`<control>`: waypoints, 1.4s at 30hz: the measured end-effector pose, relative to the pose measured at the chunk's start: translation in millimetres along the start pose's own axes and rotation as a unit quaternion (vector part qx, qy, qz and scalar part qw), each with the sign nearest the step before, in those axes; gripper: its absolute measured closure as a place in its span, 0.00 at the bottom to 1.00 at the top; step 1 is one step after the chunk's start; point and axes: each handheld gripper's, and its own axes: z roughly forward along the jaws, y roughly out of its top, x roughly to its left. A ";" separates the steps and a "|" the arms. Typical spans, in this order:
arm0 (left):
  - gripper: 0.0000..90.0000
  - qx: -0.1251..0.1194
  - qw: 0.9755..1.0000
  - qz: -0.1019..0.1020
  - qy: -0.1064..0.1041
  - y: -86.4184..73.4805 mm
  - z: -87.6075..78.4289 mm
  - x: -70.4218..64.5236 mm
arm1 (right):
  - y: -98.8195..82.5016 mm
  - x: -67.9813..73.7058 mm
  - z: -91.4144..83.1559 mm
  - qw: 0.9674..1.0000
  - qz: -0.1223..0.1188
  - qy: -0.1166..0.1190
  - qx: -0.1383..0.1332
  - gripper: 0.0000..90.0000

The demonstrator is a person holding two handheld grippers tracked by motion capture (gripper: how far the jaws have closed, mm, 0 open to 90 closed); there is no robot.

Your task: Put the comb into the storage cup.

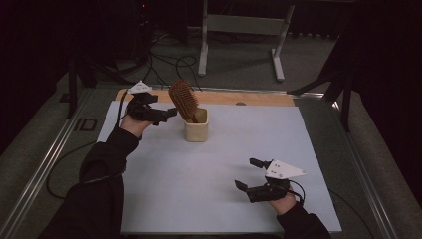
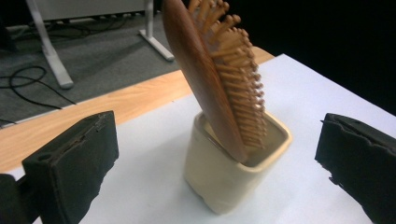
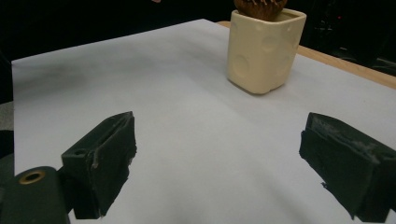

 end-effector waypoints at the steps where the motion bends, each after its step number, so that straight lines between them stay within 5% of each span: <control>1: 0.00 0.001 1.000 -0.004 -0.002 -1.2 0.0 -0.6 | -0.3 -0.1 0.0 1.000 0.001 0.000 0.000 0.11; 21: 0.00 0.014 0.999 0.030 -0.015 -22.4 -17.2 -12.3 | 0.8 2.9 -0.1 1.000 0.000 -0.005 0.003 0.11; 23: 0.00 0.001 0.999 0.049 -0.016 -26.4 -19.2 -14.7 | 0.5 3.4 -0.6 1.000 0.000 -0.005 0.003 0.11; 29: 0.00 -0.009 0.998 0.053 -0.031 -34.7 -27.9 -18.5 | -2.1 1.8 -4.2 1.000 0.005 -0.008 0.004 0.11; 42: 0.01 -0.006 0.996 0.075 -0.042 -67.5 -45.6 -31.2 | -10.6 -3.0 -7.1 1.000 0.008 -0.017 0.005 0.11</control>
